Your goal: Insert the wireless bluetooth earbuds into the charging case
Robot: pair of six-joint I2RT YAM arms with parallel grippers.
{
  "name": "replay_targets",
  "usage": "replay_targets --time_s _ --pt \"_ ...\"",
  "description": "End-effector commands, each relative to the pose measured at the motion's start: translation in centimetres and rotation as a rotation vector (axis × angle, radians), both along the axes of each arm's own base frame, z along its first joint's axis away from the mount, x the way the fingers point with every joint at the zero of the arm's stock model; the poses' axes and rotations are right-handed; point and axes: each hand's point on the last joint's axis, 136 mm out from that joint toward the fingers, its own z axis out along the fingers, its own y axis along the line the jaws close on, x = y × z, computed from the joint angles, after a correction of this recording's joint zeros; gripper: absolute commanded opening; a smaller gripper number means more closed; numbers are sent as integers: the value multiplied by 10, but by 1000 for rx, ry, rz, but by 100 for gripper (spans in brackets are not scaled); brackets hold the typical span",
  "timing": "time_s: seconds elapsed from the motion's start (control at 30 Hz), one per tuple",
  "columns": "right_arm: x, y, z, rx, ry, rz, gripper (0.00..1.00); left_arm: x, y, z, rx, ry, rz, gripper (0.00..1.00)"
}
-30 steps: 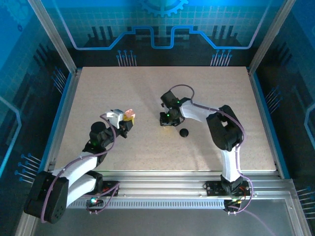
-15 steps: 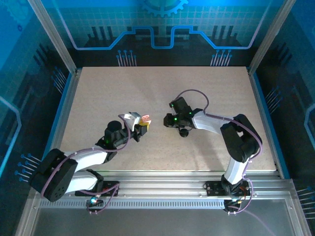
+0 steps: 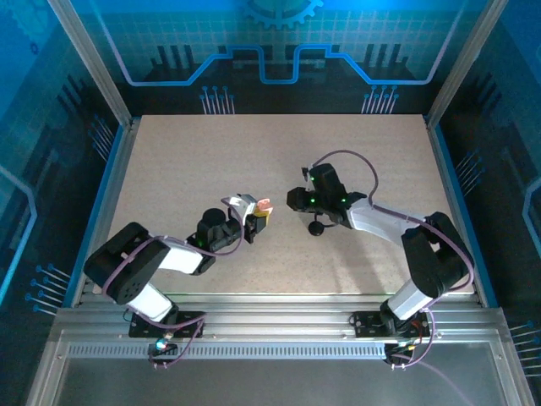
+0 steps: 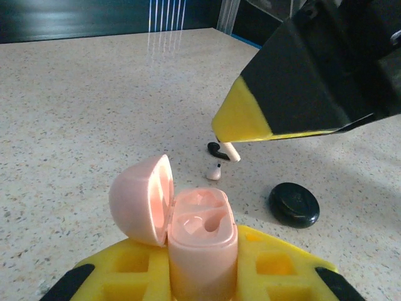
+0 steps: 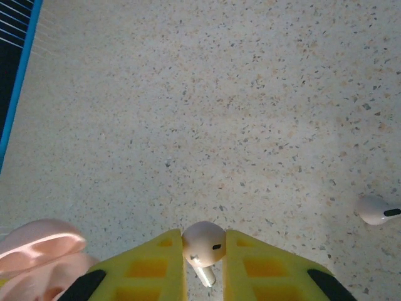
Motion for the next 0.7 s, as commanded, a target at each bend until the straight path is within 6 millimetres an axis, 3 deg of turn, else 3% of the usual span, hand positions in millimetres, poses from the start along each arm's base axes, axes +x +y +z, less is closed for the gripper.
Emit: replay_targets --time_s 0.0,0.3,0.5,0.67 --pt "5 -2 23 45 -69 -7 18 6 -13 32 -66 -137 -24 15" --pt "-7 0 59 125 -207 26 18 6 -22 28 -53 -194 -19 15" --pt "-20 11 90 168 -333 69 18 6 -25 29 -32 -216 -13 15" --pt "-29 21 102 180 -394 90 18 4 -28 33 -17 -249 -18 15"
